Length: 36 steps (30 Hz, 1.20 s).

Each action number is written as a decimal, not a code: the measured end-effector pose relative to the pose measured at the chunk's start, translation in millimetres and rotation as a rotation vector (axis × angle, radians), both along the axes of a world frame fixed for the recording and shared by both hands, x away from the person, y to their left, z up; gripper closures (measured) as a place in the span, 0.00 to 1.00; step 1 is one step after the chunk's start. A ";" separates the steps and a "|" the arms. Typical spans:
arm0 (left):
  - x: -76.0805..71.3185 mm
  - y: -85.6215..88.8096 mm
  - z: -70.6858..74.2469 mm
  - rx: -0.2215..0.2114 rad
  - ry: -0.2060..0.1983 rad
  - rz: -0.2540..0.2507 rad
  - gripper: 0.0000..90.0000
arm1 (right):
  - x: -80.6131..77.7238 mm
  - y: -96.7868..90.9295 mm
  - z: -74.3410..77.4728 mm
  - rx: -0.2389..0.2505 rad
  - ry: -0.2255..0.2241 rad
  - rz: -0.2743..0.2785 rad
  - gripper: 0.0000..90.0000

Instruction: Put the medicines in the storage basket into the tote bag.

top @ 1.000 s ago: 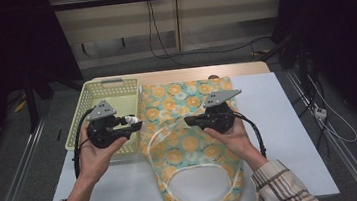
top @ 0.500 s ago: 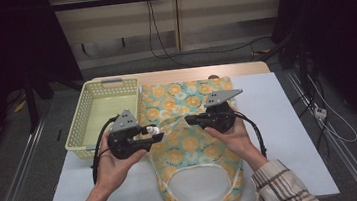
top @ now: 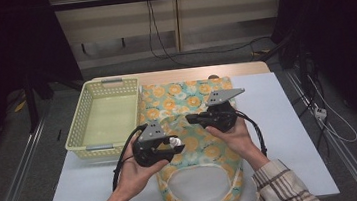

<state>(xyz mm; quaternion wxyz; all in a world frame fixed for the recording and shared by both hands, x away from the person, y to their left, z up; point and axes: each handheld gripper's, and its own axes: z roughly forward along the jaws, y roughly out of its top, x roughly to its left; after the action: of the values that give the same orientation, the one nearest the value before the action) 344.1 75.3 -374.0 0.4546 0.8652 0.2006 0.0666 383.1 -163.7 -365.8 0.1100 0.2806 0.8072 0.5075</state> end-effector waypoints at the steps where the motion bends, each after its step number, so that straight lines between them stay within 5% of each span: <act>1: 0.3 -2.9 -2.1 0.004 0.004 -0.003 0.67 | 0.2 -0.3 -0.1 0.001 0.000 -0.001 1.00; 9: 6.1 -25.8 -17.3 -0.007 0.006 -0.034 0.67 | 0.0 -1.1 0.9 0.006 -0.004 -0.004 1.00; 10: 5.6 -29.0 -18.8 0.017 -0.005 -0.011 0.67 | 0.2 -2.1 1.4 0.007 -0.006 -0.007 1.00; 15: 13.7 -42.1 -30.4 0.029 0.037 -0.036 0.67 | 0.0 -5.8 4.2 0.016 -0.013 -0.014 1.00; 26: 41.5 -54.4 -54.8 0.053 0.068 0.048 0.67 | 0.0 -9.0 6.6 0.021 -0.017 -0.027 1.00; 28: 44.0 -55.5 -56.7 0.080 0.047 0.098 0.67 | 0.8 -10.3 6.2 0.020 -0.015 -0.032 1.00; 36: 61.4 -55.7 -62.5 0.055 0.077 0.139 0.67 | 1.7 -10.0 4.8 0.019 -0.011 -0.035 1.00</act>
<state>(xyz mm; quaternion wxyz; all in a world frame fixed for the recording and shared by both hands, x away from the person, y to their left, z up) 405.5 19.6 -436.5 0.4171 0.8632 0.2755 0.0702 384.8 -173.7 -361.0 0.1206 0.2931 0.7966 0.5148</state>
